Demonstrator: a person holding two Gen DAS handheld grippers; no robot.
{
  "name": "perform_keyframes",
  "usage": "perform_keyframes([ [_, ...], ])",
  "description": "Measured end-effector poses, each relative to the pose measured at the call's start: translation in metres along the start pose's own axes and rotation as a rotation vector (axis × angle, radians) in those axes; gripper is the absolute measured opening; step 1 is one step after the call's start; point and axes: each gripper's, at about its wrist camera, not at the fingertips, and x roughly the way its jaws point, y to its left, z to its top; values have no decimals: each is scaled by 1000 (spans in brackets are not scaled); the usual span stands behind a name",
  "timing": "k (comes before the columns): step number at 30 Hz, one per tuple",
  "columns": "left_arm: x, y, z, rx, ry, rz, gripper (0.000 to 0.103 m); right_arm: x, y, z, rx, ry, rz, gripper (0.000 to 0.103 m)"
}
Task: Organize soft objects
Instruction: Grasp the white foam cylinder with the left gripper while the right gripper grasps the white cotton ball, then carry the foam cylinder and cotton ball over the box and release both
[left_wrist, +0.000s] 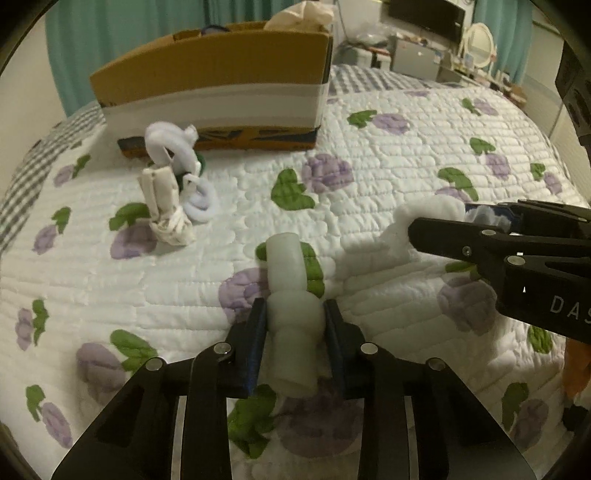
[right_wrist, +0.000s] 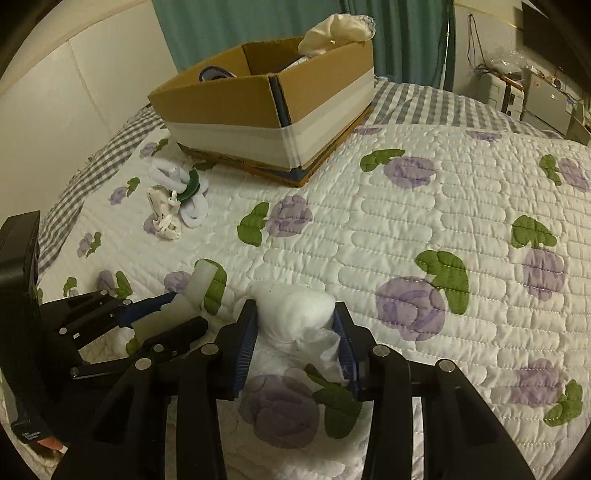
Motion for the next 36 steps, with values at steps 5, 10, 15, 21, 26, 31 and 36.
perform_keyframes([
  [5,-16,0,1,11,-12,27,29,-14,10,-2,-31,-58,-74,40],
  [10,-41,4,6,15,-58,41,29,-34,25,-3,-73,-115,-166,39],
  [15,-74,9,17,41,-126,61,29,-57,37,2,-89,-131,-191,39],
  [21,-119,17,32,57,-217,59,29,-98,59,14,-108,-173,-196,39],
  [26,-153,28,50,76,-279,80,29,-135,77,35,-127,-237,-195,39],
  [31,-179,40,77,91,-352,115,29,-168,89,70,-116,-316,-160,39],
  [36,-188,49,107,117,-420,133,29,-187,99,111,-134,-381,-156,39],
])
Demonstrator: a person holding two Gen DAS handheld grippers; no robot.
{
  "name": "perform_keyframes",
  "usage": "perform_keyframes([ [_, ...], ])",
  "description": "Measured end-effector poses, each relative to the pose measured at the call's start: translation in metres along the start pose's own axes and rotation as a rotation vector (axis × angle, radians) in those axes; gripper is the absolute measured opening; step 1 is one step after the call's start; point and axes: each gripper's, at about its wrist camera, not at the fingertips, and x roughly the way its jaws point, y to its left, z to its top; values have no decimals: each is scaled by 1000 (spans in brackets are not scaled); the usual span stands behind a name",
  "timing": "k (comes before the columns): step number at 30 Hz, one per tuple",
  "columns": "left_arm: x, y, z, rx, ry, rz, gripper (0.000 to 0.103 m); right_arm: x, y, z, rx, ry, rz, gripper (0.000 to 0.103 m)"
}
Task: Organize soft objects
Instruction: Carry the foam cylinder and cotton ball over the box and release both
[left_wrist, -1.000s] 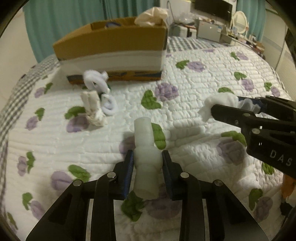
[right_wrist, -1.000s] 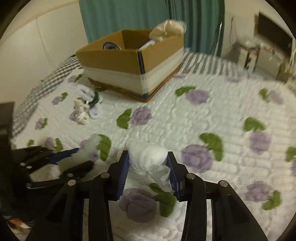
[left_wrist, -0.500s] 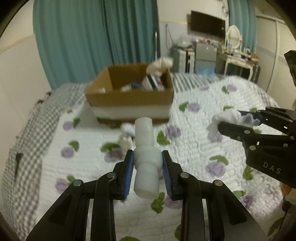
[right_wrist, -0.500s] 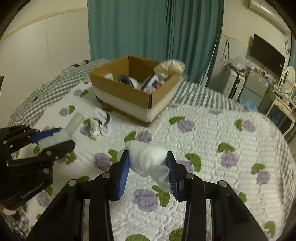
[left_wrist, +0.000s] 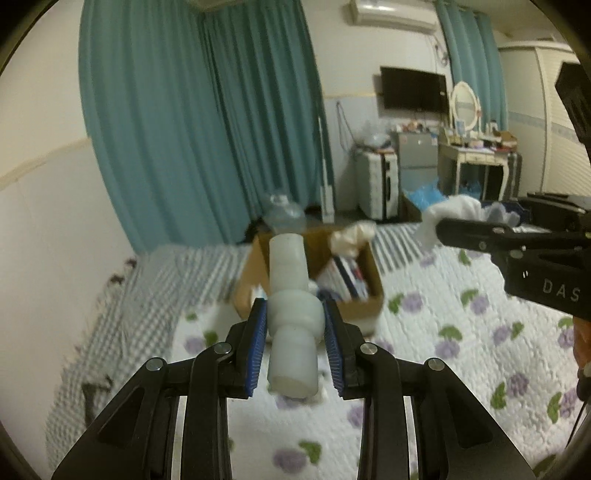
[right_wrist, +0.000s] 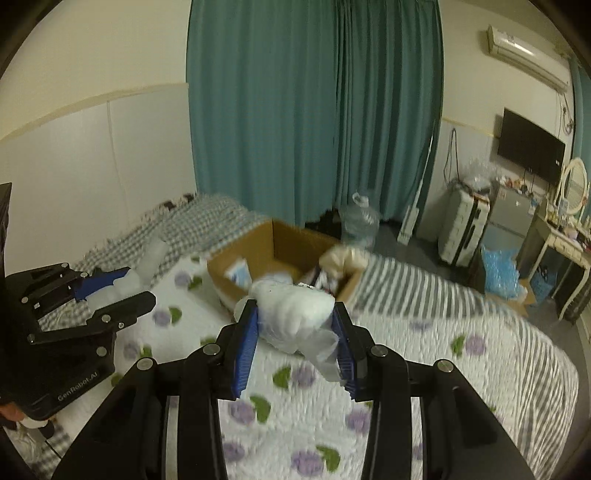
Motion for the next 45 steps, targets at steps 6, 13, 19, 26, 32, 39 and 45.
perform_keyframes([
  [6,36,11,35,27,-44,17,29,23,-8,54,4,-47,-5,39],
  [13,129,37,58,-24,53,-25,29,100,-21,93,78,-16,29,39],
  [19,200,44,44,5,104,-21,30,195,-38,87,176,79,79,39],
  [26,242,46,28,31,117,-10,34,267,-45,64,188,133,57,40],
  [32,248,41,26,51,98,-33,72,289,-56,58,198,131,20,72],
  [39,211,47,39,64,54,-15,72,252,-63,71,229,55,-24,78],
  [45,118,64,79,13,-67,16,72,176,-56,98,200,-4,-63,80],
])
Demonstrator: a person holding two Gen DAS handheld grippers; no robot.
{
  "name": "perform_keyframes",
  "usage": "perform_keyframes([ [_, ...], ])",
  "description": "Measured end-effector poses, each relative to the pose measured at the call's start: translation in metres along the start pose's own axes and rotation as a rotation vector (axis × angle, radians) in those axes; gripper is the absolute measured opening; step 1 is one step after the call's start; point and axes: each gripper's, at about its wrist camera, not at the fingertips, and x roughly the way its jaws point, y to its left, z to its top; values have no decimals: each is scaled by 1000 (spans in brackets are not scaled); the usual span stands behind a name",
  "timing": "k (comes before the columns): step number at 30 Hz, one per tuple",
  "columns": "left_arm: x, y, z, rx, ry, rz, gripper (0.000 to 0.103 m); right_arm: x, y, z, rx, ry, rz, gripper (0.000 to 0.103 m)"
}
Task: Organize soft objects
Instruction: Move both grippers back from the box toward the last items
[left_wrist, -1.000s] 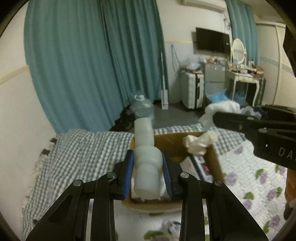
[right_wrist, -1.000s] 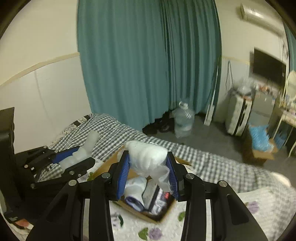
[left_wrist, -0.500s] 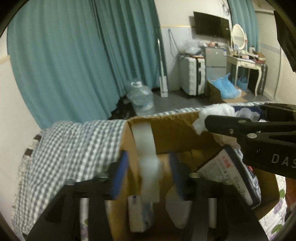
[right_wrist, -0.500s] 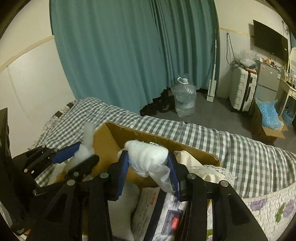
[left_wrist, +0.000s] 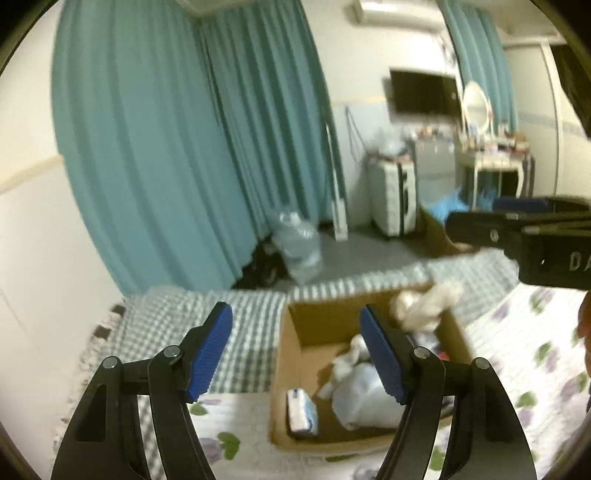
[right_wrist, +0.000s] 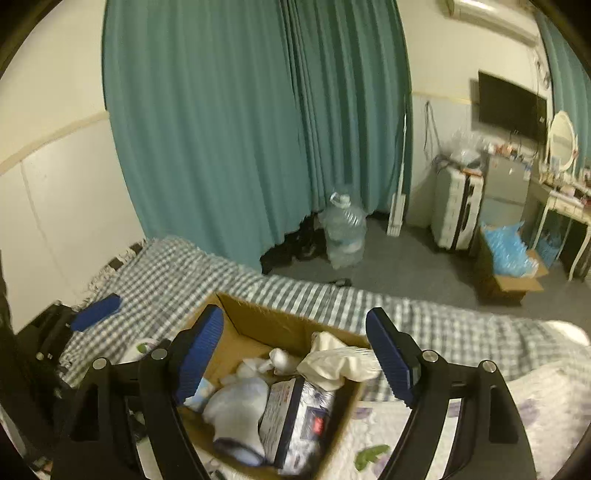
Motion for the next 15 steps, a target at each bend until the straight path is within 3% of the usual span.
perform_keyframes([
  [3,-57,10,22,-23,-79,19,72,-63,6,20,-13,-49,-18,80],
  [5,-98,16,36,-35,-139,40,84,-105,12,32,-26,-86,-29,83],
  [8,-155,25,49,-59,-223,82,88,-170,23,42,-58,-150,-49,96],
  [11,-198,33,55,-87,-261,98,88,-226,36,44,-77,-198,-45,102],
  [15,-232,37,50,-99,-277,126,88,-281,49,32,-93,-245,-39,102],
])
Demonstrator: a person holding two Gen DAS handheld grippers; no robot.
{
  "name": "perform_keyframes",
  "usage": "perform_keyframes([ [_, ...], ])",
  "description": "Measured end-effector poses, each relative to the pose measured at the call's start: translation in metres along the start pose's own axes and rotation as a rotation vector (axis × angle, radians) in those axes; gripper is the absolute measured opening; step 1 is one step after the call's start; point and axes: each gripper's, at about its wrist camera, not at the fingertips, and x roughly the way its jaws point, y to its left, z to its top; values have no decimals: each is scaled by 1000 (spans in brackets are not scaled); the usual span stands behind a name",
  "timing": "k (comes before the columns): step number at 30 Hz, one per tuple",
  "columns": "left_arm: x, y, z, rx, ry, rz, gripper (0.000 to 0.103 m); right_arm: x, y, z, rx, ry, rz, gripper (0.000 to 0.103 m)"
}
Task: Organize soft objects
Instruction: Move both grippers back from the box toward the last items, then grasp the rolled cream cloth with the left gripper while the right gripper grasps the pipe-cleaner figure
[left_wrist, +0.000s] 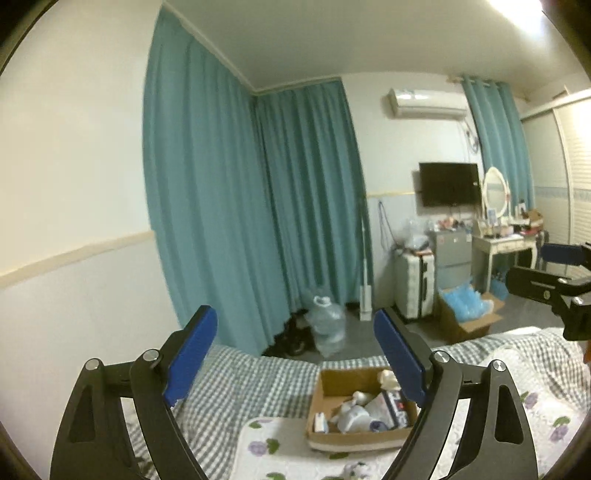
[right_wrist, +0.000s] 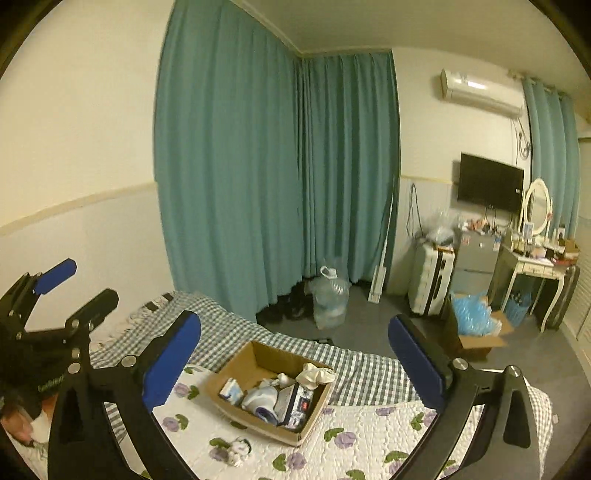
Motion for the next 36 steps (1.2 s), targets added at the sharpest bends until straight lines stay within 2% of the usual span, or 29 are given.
perform_keyframes([
  [3,-14,2,-18,3,3,36,88,-23,7,-10,-9,-6,12,102],
  [8,-14,-2,-73,44,58,74,88,-36,18,-58,-23,6,52,102],
  [12,5,-15,-132,93,113,105,88,-20,20,-107,-6,27,76,102],
  [14,18,-26,-159,108,168,113,88,4,21,-138,9,62,91,102],
  [16,41,-32,-189,95,243,90,88,28,23,-166,3,103,82,102],
  [20,71,-50,-240,45,341,36,88,78,26,-214,-29,183,81,102],
  [26,102,-72,-296,21,448,-21,88,144,16,-265,9,299,87,102],
  [33,133,-92,-340,-3,568,-108,86,200,3,-318,55,426,84,102],
  [36,142,-100,-345,3,576,-139,86,214,-5,-326,86,452,75,102],
])
